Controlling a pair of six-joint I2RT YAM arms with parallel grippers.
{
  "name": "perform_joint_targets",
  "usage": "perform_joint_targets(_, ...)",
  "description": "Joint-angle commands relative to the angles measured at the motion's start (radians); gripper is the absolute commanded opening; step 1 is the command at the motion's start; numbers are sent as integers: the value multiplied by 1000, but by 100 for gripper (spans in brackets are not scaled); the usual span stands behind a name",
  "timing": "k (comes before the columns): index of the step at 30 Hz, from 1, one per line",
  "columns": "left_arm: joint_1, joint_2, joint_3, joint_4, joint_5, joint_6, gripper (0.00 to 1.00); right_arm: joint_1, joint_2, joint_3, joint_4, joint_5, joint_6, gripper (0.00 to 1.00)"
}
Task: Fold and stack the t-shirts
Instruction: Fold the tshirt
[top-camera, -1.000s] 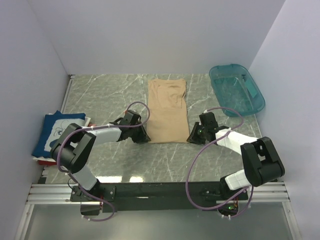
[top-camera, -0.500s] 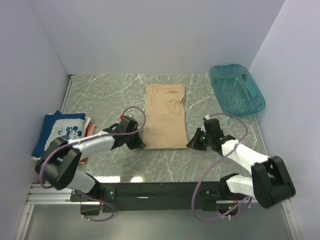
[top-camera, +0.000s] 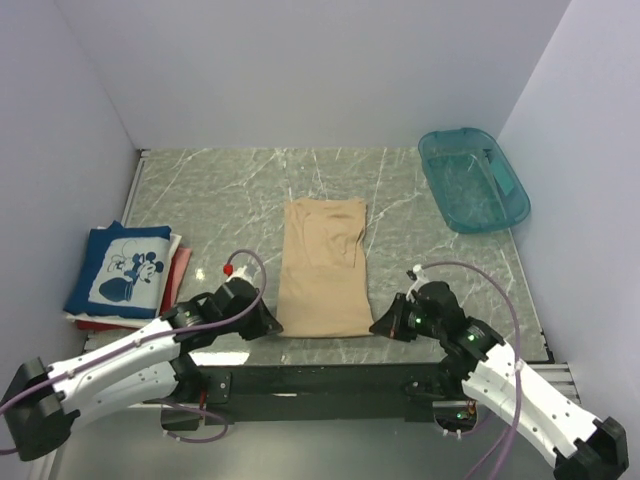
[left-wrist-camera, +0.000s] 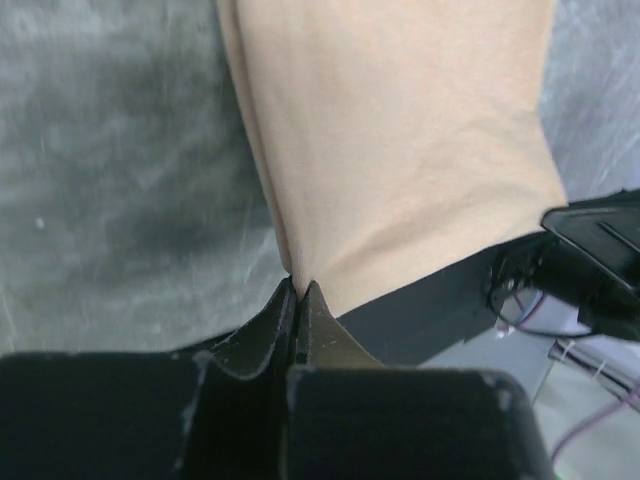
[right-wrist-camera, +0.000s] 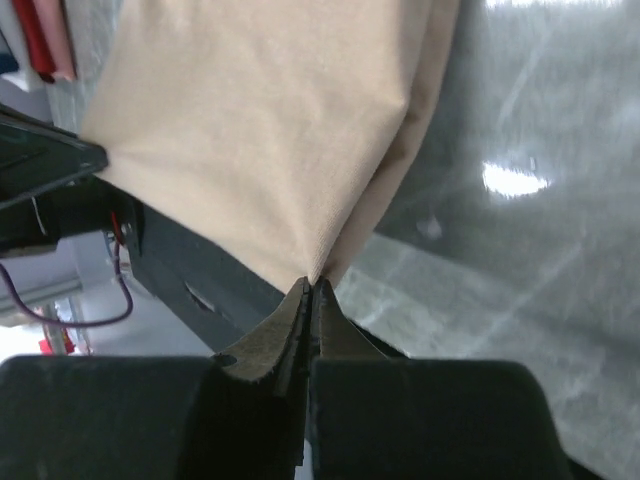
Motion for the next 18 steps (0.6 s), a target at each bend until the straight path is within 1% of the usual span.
perform_joint_targets(1, -66, -75, -11, -105, -76, -88, 1, 32, -108, -21, -141, 21, 64, 0)
perform_joint_targets(4, -86, -102, -12, -128, -102, -94, 1, 34, -149, 4, -210, 50, 41, 0)
perform_joint_targets(7, -86, -90, 6, -124, -116, -71, 1, 33, -123, 45, -234, 88, 19, 0)
perform_joint_targets(10, -86, -47, 59, -130, -138, -45, 1, 34, -84, 100, -231, 125, 4, 0)
perform_joint_targets(13, -86, 29, 124, -137, -170, -8, 1, 33, -40, 166, -216, 157, -8, 0)
perform_joint_targets(18, -61, 134, 231, -130, -172, 62, 1, 34, 60, 263, -201, 180, -38, 0)
